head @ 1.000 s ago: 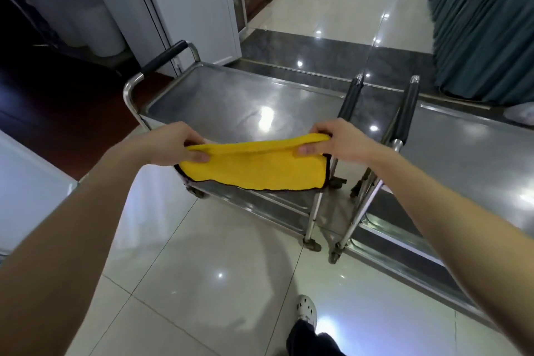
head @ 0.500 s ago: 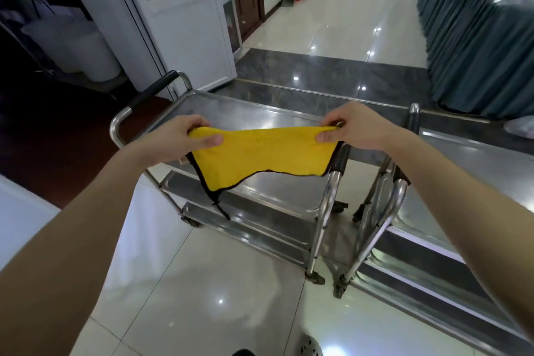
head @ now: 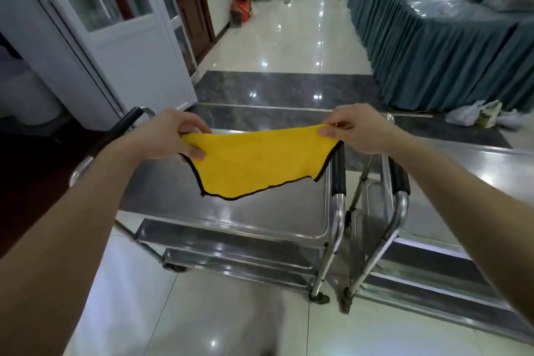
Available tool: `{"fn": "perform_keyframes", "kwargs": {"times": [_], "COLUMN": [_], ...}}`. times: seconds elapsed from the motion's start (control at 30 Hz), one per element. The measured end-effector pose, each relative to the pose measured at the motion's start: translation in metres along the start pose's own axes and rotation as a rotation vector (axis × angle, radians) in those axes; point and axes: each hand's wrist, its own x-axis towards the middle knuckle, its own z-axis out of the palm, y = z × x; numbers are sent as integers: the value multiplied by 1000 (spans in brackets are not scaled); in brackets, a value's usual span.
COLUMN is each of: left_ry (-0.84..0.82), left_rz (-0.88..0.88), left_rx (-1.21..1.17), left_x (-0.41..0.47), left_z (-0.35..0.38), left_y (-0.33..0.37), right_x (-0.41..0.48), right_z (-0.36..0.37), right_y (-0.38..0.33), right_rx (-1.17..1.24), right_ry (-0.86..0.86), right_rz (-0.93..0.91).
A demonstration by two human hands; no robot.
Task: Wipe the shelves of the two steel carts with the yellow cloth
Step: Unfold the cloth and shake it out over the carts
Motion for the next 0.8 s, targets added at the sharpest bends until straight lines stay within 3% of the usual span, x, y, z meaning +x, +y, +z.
{"fn": "perform_keyframes", "kwargs": {"times": [0.07,0.2,0.3,0.37,0.47,0.57,0.7,0.8], "left_ry": [-48,-191,-99,24,156,45,-263,-211], "left_rz": [37,45,-27,-88,-65,68,180,319], "left_rx": [-107,-232,-306,-221,-126,-223,-424,-372], "left_x": [5,16,28,40,43,38,26,31], "left_z": [-14,-13,10,36,72,92,106,111], "left_y": [-5,-21,-31,-30,-18,-12,-5,-5], "right_x": [1,3,3,1,-4,-6,-2,-2], "right_z": [0,6,20,40,75,106,129,128], "right_y": [-7,-22,-34,-48,-75,-95,-114,-119], "right_rx": [-6,-15,68,242,708,914,1073,1191], "right_ry": [76,62,83,34,-86,-120,-64,-11], "right_rz": [44,185,391,567,745,753,681,580]}}
